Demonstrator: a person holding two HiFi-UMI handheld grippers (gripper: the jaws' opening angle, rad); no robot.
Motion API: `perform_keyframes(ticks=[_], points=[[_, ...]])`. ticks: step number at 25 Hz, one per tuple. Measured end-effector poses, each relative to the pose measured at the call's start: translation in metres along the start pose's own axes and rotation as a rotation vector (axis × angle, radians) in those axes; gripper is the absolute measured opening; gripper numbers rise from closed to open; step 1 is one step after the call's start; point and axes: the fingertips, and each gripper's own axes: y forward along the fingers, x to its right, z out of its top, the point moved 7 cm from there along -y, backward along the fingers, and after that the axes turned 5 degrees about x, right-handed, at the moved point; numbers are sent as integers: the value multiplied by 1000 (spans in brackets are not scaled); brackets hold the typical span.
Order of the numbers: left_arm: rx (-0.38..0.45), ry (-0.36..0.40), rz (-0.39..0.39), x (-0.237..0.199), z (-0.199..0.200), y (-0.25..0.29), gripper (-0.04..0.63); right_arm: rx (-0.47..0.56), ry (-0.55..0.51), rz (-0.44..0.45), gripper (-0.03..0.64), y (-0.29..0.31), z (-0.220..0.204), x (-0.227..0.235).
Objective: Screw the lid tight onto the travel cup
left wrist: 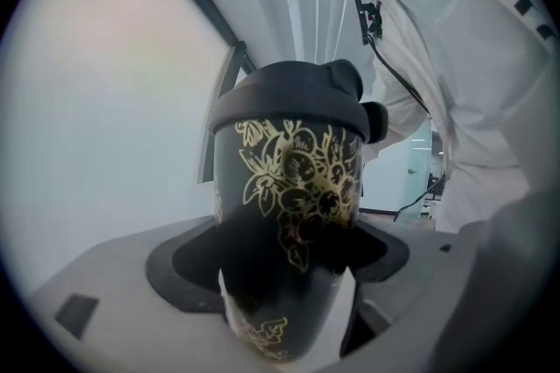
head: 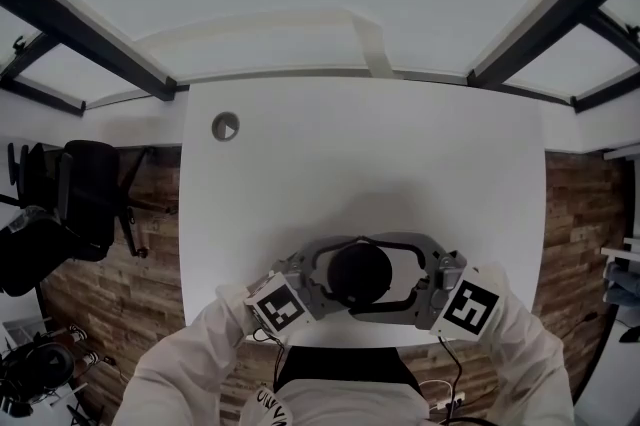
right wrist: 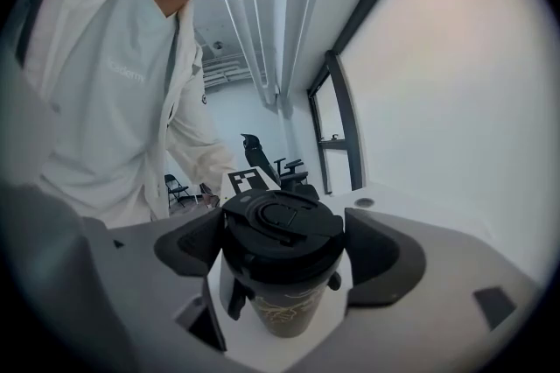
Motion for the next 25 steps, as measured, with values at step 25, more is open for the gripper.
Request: perform_keyframes(ticks=[25], points=[[87, -12, 366, 21, 2, 5, 405, 314, 137, -758, 431, -6, 15, -55]])
